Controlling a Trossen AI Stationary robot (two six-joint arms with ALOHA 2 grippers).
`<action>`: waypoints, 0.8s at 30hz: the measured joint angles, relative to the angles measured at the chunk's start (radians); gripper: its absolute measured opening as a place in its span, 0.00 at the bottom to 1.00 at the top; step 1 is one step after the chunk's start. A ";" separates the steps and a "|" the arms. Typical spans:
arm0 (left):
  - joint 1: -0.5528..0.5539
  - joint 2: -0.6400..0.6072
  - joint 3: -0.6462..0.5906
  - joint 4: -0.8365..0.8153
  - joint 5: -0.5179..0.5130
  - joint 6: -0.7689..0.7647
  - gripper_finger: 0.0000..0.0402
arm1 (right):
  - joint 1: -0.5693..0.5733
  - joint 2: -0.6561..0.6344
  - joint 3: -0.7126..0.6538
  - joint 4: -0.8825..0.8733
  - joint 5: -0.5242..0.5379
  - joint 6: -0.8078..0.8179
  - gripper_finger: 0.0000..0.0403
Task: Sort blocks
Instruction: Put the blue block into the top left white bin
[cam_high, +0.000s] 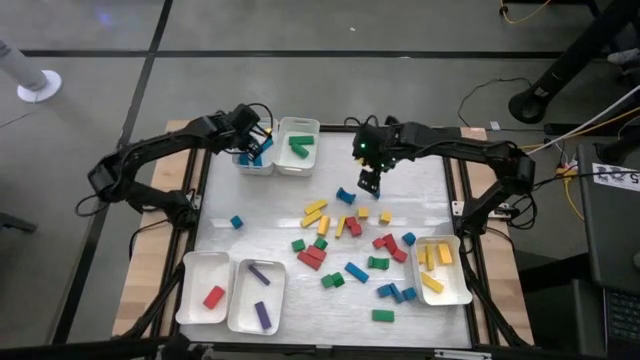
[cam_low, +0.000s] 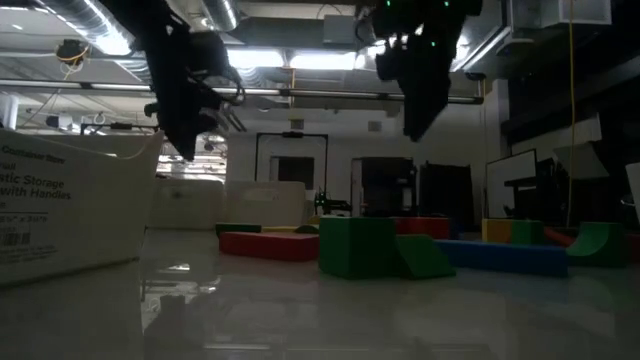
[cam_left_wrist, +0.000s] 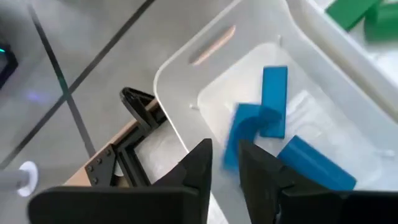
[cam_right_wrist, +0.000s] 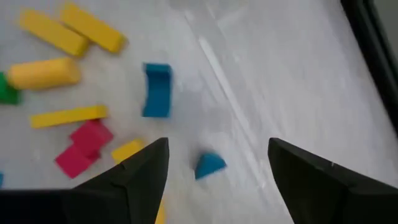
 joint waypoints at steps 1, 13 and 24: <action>0.000 0.017 0.000 0.000 0.000 -0.002 0.19 | 0.000 0.000 -0.015 -0.003 0.007 0.035 0.68; 0.000 0.120 0.000 -0.001 0.011 -0.068 0.35 | -0.001 0.000 -0.240 0.104 0.085 0.326 0.68; -0.002 0.119 0.000 0.000 0.011 -0.068 0.34 | -0.001 0.000 -0.425 0.282 0.077 0.473 0.68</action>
